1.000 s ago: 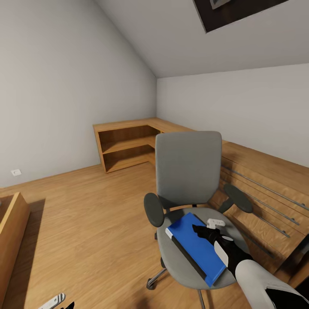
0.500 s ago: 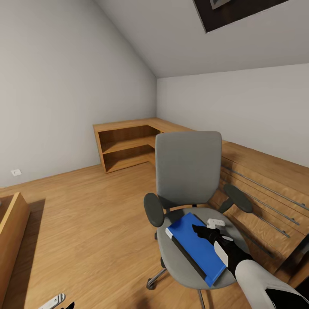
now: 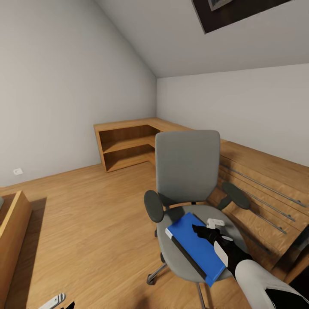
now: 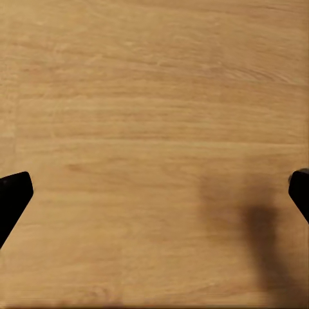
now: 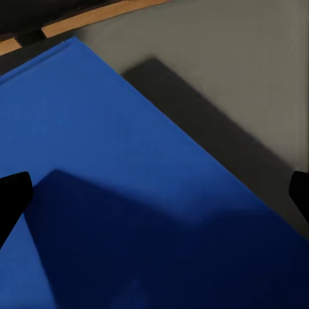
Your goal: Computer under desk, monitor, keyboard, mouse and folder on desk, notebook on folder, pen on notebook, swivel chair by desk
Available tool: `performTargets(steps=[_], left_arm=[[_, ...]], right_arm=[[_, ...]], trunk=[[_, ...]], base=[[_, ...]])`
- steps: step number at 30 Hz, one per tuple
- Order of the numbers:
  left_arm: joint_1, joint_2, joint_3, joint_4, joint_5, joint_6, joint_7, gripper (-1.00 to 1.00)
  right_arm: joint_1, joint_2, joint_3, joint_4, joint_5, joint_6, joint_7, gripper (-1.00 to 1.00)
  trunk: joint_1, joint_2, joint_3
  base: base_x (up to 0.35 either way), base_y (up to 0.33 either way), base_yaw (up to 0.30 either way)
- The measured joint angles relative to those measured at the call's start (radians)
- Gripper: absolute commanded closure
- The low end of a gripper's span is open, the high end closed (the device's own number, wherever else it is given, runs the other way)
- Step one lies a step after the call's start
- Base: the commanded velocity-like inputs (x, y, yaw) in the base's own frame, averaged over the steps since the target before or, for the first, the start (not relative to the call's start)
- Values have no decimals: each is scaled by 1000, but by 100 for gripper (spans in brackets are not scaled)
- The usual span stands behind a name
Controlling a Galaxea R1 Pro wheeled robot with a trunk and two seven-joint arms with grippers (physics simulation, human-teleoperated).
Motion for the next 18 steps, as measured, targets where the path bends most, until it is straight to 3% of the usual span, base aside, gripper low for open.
performTargets(steps=[18], left_arm=[[0, 0, 0, 0, 0, 0, 0, -100]], right_arm=[[0, 0, -3, 0, 0, 0, 0, -100]], trunk=[[0, 0, 0]], base=[[-40, 0, 0]])
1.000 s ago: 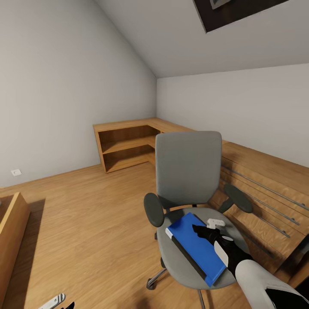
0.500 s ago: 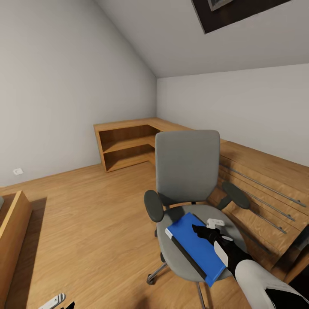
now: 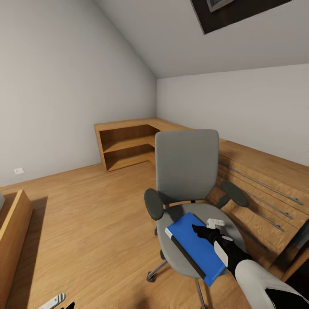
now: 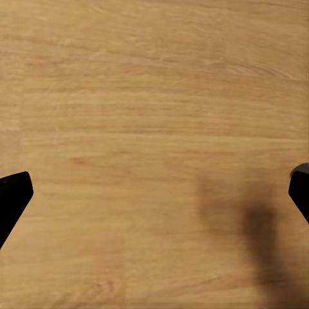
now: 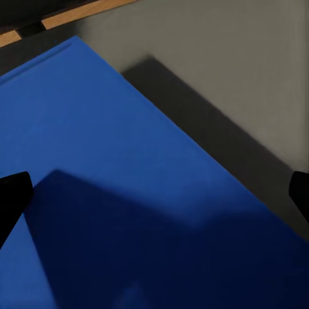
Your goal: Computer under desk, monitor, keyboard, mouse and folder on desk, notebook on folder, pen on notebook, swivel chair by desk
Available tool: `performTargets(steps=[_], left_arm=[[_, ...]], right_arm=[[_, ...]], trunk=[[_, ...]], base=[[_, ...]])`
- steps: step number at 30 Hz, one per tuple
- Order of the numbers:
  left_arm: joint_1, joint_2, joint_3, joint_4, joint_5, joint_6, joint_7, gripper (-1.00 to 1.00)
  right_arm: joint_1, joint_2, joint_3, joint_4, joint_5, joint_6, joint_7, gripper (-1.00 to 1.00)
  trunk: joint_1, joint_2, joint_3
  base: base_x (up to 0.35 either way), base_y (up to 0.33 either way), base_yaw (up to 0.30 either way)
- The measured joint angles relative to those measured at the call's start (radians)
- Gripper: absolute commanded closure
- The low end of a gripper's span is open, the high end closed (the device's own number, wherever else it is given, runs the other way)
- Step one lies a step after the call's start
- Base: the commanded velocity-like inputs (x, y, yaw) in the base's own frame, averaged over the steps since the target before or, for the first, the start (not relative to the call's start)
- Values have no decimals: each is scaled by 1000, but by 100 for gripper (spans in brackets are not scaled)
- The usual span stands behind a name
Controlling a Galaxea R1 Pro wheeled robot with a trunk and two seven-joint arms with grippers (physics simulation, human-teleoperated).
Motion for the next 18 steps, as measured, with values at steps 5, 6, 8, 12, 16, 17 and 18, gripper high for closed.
performTargets(steps=[5, 6, 8, 12, 16, 17, 18], left_arm=[[0, 0, 0, 0, 0, 0, 0, -100], [0, 0, 0, 0, 0, 0, 0, -100], [0, 0, 0, 0, 0, 0, 0, -100], [0, 0, 0, 0, 0, 0, 0, -100], [0, 0, 0, 1, 1, -1, 0, -100], [0, 0, 0, 1, 1, -1, 0, -100], [0, 0, 0, 1, 1, -1, 0, -100]], right_arm=[[0, 0, 0, 0, 0, 0, 0, -100], [0, 0, 0, 0, 0, 0, 0, -100], [0, -1, 0, 0, 0, 0, 0, -100], [0, -1, 0, 0, 0, 0, 0, -100], [0, -2, 0, 0, 0, 0, 0, -100], [0, -2, 0, 0, 0, 0, 0, -100], [0, -2, 0, 0, 0, 0, 0, -100]], trunk=[[0, 0, 0], [0, 0, 0], [0, 0, 0], [0, 0, 0], [0, 0, 0], [0, 0, 0], [0, 0, 0]], base=[[-22, 0, 0], [-100, 0, 0], [-126, 0, 0], [-59, 0, 0], [-10, 0, 0], [-4, 0, 0], [-3, 0, 0]])
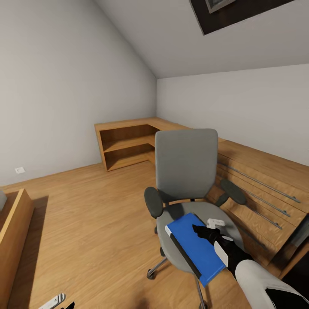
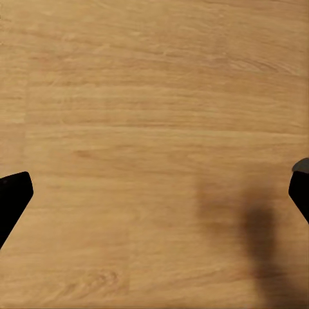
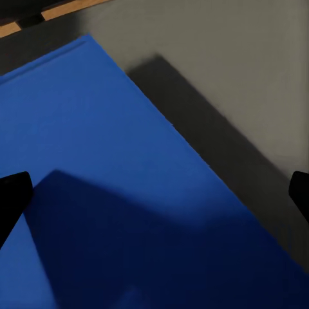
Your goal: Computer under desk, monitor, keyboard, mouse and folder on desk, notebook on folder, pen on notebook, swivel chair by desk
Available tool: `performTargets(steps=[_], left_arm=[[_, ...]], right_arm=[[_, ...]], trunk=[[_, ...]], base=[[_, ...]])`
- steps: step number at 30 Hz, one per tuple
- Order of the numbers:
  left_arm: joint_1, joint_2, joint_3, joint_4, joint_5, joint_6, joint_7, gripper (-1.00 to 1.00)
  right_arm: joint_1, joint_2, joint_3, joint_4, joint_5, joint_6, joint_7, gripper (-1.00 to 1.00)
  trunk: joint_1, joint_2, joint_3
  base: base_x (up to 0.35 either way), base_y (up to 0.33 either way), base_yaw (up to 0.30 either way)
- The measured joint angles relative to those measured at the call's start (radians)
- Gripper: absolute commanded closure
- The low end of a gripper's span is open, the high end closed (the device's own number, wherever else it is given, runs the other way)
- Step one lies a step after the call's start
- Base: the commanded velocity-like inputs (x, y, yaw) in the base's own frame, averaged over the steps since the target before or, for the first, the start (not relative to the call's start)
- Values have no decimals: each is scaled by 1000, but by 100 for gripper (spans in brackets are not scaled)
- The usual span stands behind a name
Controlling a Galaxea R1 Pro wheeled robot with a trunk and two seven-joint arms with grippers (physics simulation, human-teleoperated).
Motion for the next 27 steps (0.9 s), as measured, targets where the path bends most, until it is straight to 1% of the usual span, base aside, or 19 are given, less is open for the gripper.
performTargets(steps=[9, 23, 27], left_arm=[[0, 0, 0, 1, -1, 0, 0, -100], [0, 0, 0, 1, -1, 0, 0, -100], [0, 0, 0, 0, -1, 0, 0, -100]], right_arm=[[0, 0, 0, 0, 0, 0, 0, -100], [0, 0, 0, 0, -1, 0, 0, -100], [0, 0, -1, 1, 0, 0, 0, -100]], trunk=[[0, 0, 0], [0, 0, 0], [0, 0, 0]], base=[[-119, 0, 0], [-15, 0, 0], [-179, 0, 0]])
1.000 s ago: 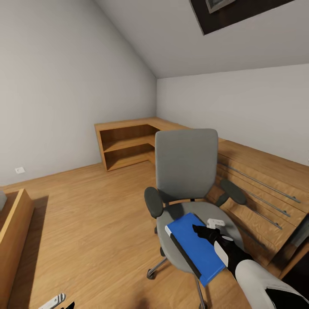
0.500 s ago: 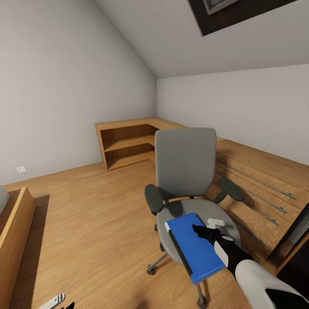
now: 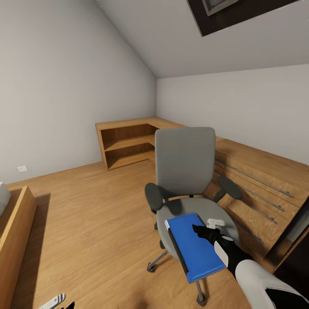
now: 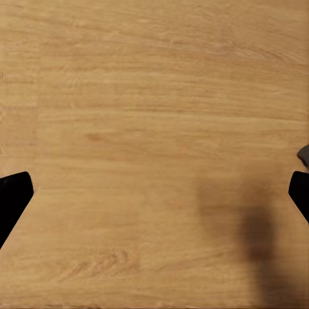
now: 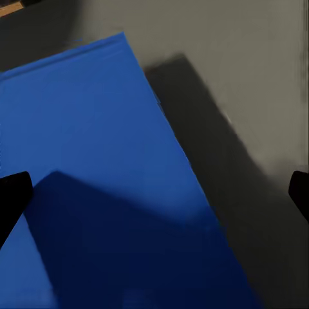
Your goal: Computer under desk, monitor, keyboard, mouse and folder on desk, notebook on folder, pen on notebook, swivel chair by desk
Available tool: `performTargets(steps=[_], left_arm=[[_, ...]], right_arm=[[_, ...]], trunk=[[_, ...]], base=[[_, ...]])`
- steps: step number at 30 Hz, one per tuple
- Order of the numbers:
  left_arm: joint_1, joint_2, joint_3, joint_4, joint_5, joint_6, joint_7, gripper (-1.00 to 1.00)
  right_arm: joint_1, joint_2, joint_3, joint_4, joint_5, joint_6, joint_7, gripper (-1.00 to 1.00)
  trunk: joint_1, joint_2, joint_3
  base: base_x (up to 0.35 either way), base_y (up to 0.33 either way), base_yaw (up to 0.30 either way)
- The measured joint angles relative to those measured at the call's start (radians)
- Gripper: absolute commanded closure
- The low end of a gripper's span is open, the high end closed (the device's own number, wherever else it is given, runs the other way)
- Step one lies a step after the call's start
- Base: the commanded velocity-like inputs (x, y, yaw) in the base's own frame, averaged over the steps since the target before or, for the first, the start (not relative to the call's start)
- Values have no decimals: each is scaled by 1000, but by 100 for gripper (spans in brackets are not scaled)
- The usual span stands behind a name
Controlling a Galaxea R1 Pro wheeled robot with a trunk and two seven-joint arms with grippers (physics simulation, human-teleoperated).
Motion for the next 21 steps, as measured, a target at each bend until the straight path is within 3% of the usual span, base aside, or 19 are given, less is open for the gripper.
performTargets(steps=[21], left_arm=[[0, -1, 0, -1, 0, 0, 0, -100]], right_arm=[[0, 0, 1, -1, 2, 0, 0, -100]], trunk=[[0, 0, 0]], base=[[-26, 0, 0]])
